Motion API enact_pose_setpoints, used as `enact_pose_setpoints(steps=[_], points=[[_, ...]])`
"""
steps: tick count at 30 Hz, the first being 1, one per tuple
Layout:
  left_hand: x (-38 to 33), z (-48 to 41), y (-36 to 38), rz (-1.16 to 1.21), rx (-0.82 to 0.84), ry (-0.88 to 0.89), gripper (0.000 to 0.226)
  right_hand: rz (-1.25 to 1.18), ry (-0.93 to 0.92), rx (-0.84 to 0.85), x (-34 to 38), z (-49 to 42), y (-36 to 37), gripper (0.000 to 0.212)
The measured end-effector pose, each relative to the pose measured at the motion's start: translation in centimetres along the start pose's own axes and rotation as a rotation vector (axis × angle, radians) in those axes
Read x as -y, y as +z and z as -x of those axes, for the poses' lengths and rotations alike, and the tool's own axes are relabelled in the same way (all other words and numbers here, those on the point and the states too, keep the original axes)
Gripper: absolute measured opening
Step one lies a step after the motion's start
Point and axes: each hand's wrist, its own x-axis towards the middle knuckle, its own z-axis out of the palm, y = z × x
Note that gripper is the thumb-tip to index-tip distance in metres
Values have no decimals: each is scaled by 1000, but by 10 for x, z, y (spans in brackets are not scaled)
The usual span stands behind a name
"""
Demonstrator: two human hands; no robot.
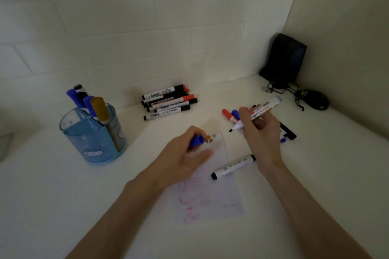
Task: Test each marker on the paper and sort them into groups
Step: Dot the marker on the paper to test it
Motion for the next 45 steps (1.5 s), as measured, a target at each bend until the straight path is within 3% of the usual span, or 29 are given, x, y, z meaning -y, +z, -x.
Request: enact_pose_setpoints(steps=[5, 10, 13, 17, 20, 25, 27, 30, 33, 35, 38, 45], points=[[-8, 2, 15, -421, 90, 192, 56, 15, 15, 103, -2, 5, 4, 28], [-4, 2, 17, -483, 58, 299, 33, -23, 44, 146, -4, 4, 1, 23], [-1, -1, 10, -421, -21, 162, 25, -45, 39, 37, -1, 2, 0, 13], [16, -6, -16, -493, -329, -124, 22, -156, 68, -167, 2, -4, -9, 11], [23, -8, -25, -540, -443, -244, 19, -65, 103, -132, -4, -3, -4, 19], [31, -6, -29, -594, -354, -393, 23, 48, 159, 8, -17, 6, 5, 21], [26, -5, -29, -551, -394, -360, 29, 104, 161, 46, -22, 8, 6, 23], [11, -3, -20, -428, -430, -165, 27, 143, 183, 71, -26, 8, 10, 30], [-2, -1, -2, -477, -229, 68, 27, 140, 184, 72, -29, 7, 11, 32], [-4, -2, 11, -598, -82, 201, 41, 171, 165, 79, -27, 6, 11, 28], [-3, -5, 21, -718, 28, 236, 55, 219, 134, 89, -23, 5, 11, 19], [2, 0, 25, -718, 41, 209, 63, 308, 104, 106, -24, 10, 13, 21]])
